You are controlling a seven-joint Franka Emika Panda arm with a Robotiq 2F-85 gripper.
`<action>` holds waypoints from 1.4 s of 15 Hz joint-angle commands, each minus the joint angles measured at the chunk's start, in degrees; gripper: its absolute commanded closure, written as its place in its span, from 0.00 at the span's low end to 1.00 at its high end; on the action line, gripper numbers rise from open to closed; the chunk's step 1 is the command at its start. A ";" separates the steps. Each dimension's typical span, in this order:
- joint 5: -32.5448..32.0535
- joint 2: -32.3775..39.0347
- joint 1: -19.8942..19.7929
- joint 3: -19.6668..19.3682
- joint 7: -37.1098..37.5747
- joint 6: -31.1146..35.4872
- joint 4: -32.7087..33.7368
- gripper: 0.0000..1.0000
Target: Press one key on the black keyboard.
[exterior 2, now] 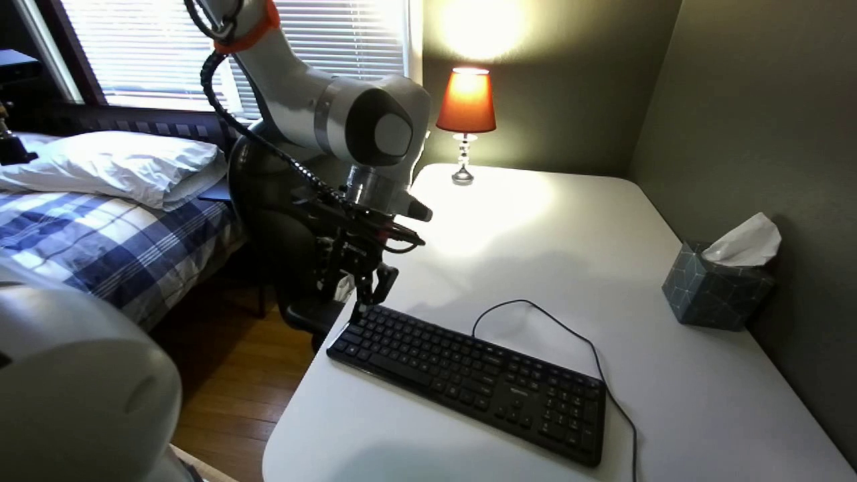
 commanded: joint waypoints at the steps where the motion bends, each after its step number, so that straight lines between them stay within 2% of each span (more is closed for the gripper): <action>1: 0.48 4.00 0.15 0.67 1.74 2.05 1.74 0.65; 5: -0.51 7.61 0.20 0.90 2.53 5.37 3.30 0.96; 6: -0.71 8.22 0.22 0.96 2.80 6.15 3.57 1.00; 13: -2.16 12.39 0.15 0.92 3.49 10.17 5.37 1.00; 19: -1.94 14.69 0.02 0.95 3.25 9.61 7.30 1.00; 21: -1.03 13.32 -0.36 1.05 2.18 9.00 6.54 0.99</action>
